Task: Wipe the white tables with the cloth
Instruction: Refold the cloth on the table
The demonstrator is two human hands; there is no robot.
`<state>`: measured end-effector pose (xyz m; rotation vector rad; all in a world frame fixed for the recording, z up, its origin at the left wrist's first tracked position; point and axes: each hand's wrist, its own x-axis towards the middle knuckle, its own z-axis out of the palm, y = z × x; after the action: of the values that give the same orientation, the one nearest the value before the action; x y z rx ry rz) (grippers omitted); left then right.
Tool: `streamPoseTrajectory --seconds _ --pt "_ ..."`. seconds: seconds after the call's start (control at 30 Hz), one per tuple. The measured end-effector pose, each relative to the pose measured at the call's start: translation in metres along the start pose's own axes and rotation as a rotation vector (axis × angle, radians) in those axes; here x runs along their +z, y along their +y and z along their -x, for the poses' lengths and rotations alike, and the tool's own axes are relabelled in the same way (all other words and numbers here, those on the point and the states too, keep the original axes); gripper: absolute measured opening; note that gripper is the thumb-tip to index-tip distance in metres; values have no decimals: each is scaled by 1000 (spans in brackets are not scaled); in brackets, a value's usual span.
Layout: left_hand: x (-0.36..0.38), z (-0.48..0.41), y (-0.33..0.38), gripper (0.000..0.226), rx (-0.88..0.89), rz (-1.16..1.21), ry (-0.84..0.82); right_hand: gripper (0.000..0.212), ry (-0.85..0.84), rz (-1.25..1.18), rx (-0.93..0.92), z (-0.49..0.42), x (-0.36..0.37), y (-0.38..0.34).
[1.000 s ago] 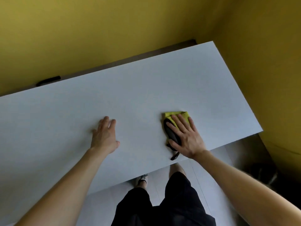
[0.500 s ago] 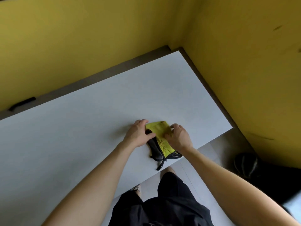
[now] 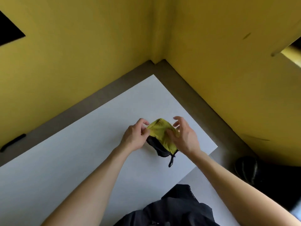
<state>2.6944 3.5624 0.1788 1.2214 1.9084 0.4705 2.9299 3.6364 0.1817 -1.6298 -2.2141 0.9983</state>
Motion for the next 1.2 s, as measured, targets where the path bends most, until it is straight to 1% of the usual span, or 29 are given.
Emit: streamPoseTrajectory --seconds 0.03,0.07,0.1,0.17,0.2,0.23,0.3,0.4,0.5,0.57,0.67,0.73,0.77,0.83,0.9,0.97,1.07,1.2 --pt "-2 -11 7 23 22 -51 15 54 92 56 -70 -14 -3 8" --pt "-3 -23 10 27 33 -114 23 62 106 121 -128 -27 -1 16" --pt "-2 -33 10 30 33 -179 30 72 52 185 -160 -39 6 23" --pt "3 -49 3 29 13 -292 47 93 -128 321 -170 -55 35 33" --pt "6 -55 -1 29 10 -341 68 99 -172 373 -180 -58 52 36" --pt "10 -62 -5 30 22 -378 101 100 -174 398 -194 -60 67 40" --pt "18 -79 -10 35 93 -426 212 90 -71 362 -226 -64 83 46" --pt "28 -112 -8 37 172 -478 381 73 70 284 -255 -83 80 53" --pt "39 -148 2 43 174 -507 473 59 194 194 -210 -116 67 57" --pt "45 -167 8 51 153 -515 490 53 229 79 -152 -141 55 54" --pt "57 -187 6 59 163 -572 454 54 179 -174 55 -187 38 48" --pt "62 -187 -2 61 187 -598 451 46 160 -279 162 -222 30 50" --pt "63 -186 -5 62 195 -592 463 42 126 -307 182 -240 27 53" --pt "63 -186 -6 63 205 -585 487 37 -12 -331 173 -277 27 53" --pt "63 -186 -4 63 196 -595 502 39 -192 -342 142 -306 40 38" --pt "63 -186 -3 63 198 -591 510 43 -304 -386 135 -326 58 22" --pt "64 -185 -5 63 204 -584 515 42 -276 -422 112 -320 60 23" --pt "62 -185 -5 62 210 -580 516 39 -240 -366 45 -253 40 67"
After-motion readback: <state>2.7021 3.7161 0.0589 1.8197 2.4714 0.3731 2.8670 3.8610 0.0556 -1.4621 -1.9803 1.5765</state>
